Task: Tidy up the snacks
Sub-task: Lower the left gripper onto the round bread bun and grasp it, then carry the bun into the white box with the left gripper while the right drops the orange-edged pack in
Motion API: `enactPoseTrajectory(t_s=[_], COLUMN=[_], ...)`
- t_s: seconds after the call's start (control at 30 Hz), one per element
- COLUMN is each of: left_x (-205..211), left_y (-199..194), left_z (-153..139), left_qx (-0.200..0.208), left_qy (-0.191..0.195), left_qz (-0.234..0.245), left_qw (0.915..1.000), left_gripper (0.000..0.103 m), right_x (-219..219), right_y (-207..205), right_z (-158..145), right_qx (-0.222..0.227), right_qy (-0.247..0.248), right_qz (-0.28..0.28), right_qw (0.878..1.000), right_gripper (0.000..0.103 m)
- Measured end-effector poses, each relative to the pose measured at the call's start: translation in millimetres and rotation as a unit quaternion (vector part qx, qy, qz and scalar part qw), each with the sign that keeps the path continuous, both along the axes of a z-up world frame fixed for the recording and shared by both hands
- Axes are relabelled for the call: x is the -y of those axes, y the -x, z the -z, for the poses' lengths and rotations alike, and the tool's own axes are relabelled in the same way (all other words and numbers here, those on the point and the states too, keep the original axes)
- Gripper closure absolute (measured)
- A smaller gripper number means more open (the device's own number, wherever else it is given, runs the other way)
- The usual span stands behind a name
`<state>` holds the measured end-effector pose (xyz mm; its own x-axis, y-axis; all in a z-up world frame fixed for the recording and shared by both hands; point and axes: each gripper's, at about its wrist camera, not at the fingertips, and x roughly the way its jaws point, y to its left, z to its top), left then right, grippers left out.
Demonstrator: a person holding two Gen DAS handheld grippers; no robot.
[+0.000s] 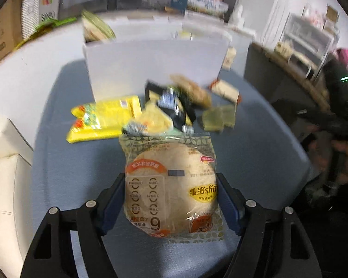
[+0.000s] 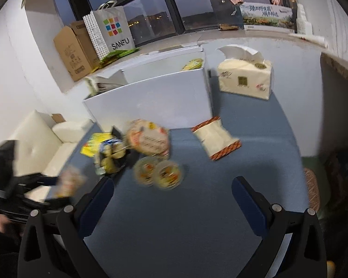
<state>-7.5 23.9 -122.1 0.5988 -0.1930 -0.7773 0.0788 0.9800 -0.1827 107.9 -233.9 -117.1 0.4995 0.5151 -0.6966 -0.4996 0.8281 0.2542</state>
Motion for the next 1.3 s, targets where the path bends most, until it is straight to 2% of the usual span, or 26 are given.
enactPoseTrajectory(t_s=[0.1,0.23,0.37,0.57,0.6,0.63,0.7,0.73,0.83,1.0,1.1,1.23,1.3], left_x=[-16,-28,-43,-46,-46,-47,-48,-49,-48,-46,-45,-40,-42], left_y=[7,8,10,16,17,17,16,16,16,8,-7,-39,-63], left_z=[-21,-33,-31,-29,-29,-29,-27,-27,-29,-34,-51,-76,-93], left_qx=[0.039,0.064,0.068,0.068,0.069,0.069,0.067,0.068,0.073,0.080,0.103,0.130,0.141], left_qy=[0.023,0.036,0.045,0.050,0.050,0.050,0.053,0.057,0.060,0.062,0.068,0.045,0.049], left_qz=[-0.018,-0.038,-0.057,-0.069,-0.069,-0.072,-0.074,-0.074,-0.073,-0.073,-0.063,-0.050,-0.042], left_qw=[0.9988,0.9966,0.9950,0.9940,0.9940,0.9938,0.9936,0.9933,0.9928,0.9922,0.9904,0.9893,0.9879], left_gripper=[0.025,0.025,0.025,0.025,0.025,0.025,0.025,0.025,0.025,0.025,0.025,0.025,0.025], right_x=[-3,-15,-36,-50,-51,-51,-48,-45,-28,-9,-8,-30,-42], right_y=[-33,-79,-110,-130,-131,-131,-127,-126,-115,-75,-52,-35,-38], right_z=[8,21,37,61,64,67,64,62,48,2,-34,-73,-93], right_qx=[-0.006,-0.015,-0.016,-0.031,-0.033,-0.037,-0.014,-0.018,-0.036,0.001,0.028,0.064,0.087], right_qy=[0.019,0.061,0.122,0.147,0.152,0.150,0.163,0.159,0.100,0.030,-0.011,-0.032,-0.040], right_qz=[0.001,0.008,0.000,-0.003,-0.009,-0.016,-0.013,-0.011,-0.009,-0.009,-0.018,-0.037,-0.040], right_qw=[1.000,0.998,0.992,0.989,0.988,0.988,0.986,0.987,0.994,1.000,0.999,0.997,0.995], right_gripper=[0.000,0.000,0.000,0.002,0.013,0.017,0.055,0.054,0.056,0.056,0.056,0.056,0.056])
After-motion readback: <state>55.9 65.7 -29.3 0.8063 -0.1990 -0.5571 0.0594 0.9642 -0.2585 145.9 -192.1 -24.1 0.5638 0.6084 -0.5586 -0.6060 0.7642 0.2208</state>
